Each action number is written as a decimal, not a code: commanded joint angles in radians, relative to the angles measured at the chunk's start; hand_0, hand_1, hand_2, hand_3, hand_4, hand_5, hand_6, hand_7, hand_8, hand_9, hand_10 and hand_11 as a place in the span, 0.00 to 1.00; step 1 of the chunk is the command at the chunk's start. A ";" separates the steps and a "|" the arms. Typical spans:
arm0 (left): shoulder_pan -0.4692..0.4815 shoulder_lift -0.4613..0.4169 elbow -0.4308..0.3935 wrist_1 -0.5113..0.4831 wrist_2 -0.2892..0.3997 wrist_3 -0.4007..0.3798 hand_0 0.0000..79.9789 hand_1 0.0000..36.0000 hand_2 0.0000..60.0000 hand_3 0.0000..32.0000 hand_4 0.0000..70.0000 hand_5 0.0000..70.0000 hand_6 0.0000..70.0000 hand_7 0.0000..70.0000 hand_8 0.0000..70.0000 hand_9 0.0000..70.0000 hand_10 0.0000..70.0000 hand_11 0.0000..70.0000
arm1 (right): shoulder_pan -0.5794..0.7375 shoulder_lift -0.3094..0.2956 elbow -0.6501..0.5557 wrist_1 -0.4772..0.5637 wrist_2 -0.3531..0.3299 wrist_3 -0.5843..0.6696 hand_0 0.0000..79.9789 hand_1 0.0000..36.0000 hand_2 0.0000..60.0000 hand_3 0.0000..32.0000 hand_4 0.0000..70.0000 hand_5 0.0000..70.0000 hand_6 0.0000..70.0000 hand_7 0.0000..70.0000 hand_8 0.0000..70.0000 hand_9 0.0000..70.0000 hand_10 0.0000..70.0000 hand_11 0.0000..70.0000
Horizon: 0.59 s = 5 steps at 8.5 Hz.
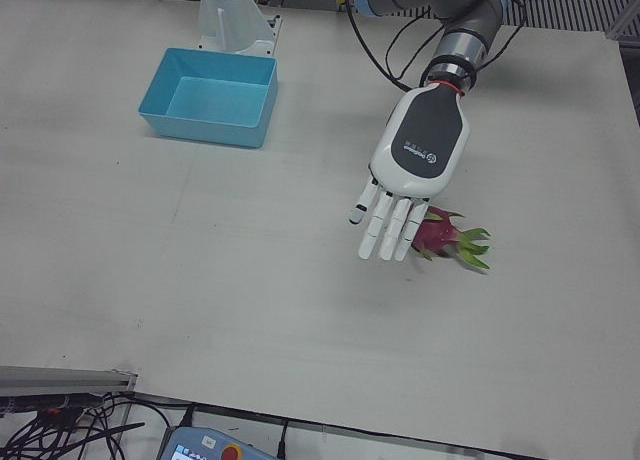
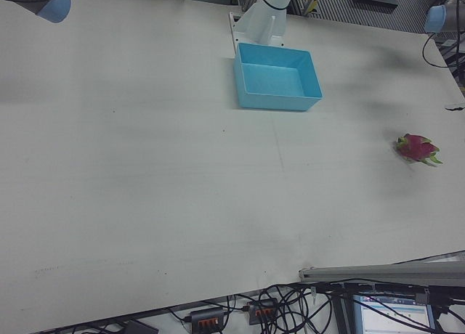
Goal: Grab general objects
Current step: 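Move the left hand down toward the pink dragon fruit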
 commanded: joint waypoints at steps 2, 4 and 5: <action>0.015 0.101 0.036 -0.049 0.087 0.231 0.94 0.92 0.09 0.56 0.00 0.00 0.00 0.00 0.00 0.00 0.00 0.00 | 0.000 0.000 0.000 0.000 0.000 0.000 0.00 0.00 0.00 0.00 0.00 0.00 0.00 0.00 0.00 0.00 0.00 0.00; 0.022 0.104 0.120 -0.119 0.086 0.276 1.00 0.95 0.04 0.56 0.00 0.00 0.00 0.00 0.00 0.00 0.00 0.00 | 0.000 0.000 0.000 0.000 0.000 0.000 0.00 0.00 0.00 0.00 0.00 0.00 0.00 0.00 0.00 0.00 0.00 0.00; 0.023 0.103 0.154 -0.151 0.084 0.276 0.96 0.92 0.05 0.57 0.00 0.00 0.00 0.00 0.00 0.00 0.00 0.00 | 0.000 0.000 0.000 0.000 0.000 0.000 0.00 0.00 0.00 0.00 0.00 0.00 0.00 0.00 0.00 0.00 0.00 0.00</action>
